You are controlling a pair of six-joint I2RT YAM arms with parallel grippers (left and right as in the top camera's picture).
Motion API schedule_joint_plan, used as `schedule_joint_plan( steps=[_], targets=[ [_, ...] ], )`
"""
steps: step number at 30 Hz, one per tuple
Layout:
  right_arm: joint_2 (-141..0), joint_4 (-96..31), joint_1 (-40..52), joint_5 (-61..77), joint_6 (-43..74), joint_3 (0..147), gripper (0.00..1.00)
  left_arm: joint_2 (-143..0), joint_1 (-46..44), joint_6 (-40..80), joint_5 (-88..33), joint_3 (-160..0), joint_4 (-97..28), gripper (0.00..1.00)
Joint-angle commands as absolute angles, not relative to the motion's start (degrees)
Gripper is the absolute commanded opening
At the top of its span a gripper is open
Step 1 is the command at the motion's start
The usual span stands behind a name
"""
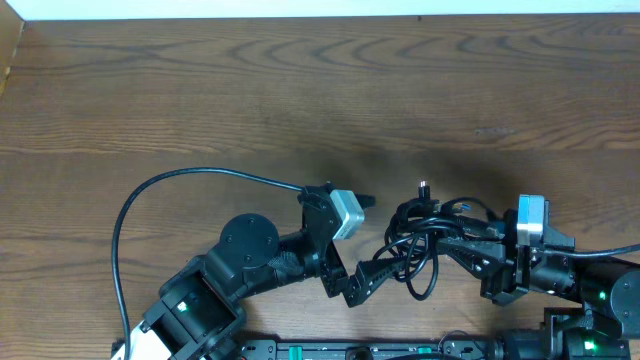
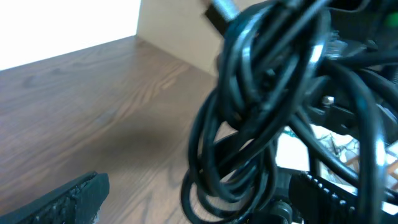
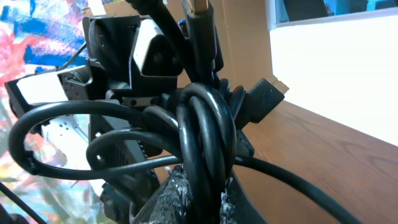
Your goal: Untangle cables
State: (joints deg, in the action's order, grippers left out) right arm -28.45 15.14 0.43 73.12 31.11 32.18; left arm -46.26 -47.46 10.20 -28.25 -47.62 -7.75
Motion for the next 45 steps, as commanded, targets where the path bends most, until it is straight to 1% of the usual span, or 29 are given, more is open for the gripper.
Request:
schedule_joint_plan(
  steps=[1, 12, 17, 24, 31, 45],
  targets=[
    [-28.12, 15.75, 0.43, 72.95, 33.26, 33.28, 0.01, -46.19, -47.55, 7.64, -31.51, -48.62, -6.66, 0.97],
    [-28.12, 17.37, 0.45, 73.25, 35.35, 33.28, 0.01, -45.21, -47.09, 4.32, -30.09, -48.62, -7.07, 0.97],
    [-28.12, 17.37, 0.45, 73.28, 35.33, 33.28, 0.01, -43.22, -45.41, 4.29, -25.69, -48.62, -8.56, 0.97],
    [-28.12, 17.32, 0.4, 73.23, 35.09, 33.28, 0.01, -39.97, -45.06, 4.32, -27.14, -48.62, -8.78, 0.97],
    [-28.14, 16.95, 0.4, 72.79, 35.09, 33.28, 0.01, -36.93, -45.06, 4.27, -32.45, -48.62, -9.02, 0.98],
    [-28.12, 18.9, 0.4, 74.35, 36.42, 33.28, 0.01, -31.79, -45.06, -1.96, -31.07, -48.62, -10.46, 0.98]
  ],
)
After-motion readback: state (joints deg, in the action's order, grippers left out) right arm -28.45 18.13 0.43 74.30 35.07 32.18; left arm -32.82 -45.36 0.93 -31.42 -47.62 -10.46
